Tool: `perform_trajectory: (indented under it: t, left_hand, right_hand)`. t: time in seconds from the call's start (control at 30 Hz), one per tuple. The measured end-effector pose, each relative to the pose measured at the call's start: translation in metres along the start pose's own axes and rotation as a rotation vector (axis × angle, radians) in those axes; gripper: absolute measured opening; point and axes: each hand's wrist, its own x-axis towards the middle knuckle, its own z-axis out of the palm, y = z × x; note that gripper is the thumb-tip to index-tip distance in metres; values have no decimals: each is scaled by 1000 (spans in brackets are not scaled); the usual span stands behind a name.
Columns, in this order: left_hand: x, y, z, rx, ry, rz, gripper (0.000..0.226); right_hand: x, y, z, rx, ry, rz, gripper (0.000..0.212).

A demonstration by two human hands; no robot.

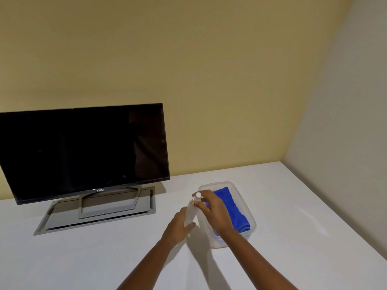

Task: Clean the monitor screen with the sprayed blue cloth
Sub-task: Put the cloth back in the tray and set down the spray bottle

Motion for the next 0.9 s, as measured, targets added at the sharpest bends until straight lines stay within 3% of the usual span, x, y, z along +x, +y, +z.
perform_trajectory:
  t: [0.23, 0.4, 0.6, 0.9]
  left_hand:
    - [36, 42, -1, -276, 164, -14, 33]
    - [60, 54, -1, -329, 179, -23, 34]
    - [83, 44, 2, -131, 93, -127, 45]
    - [105, 36, 4, 107, -7, -122, 41]
  right_hand:
    - [41, -16, -32, 136, 50, -44, 20]
    - [60, 8, -37, 112, 12, 63, 32]
    - [77, 47, -30, 69, 89, 181, 25]
    - [88, 93, 3, -100, -81, 238, 35]
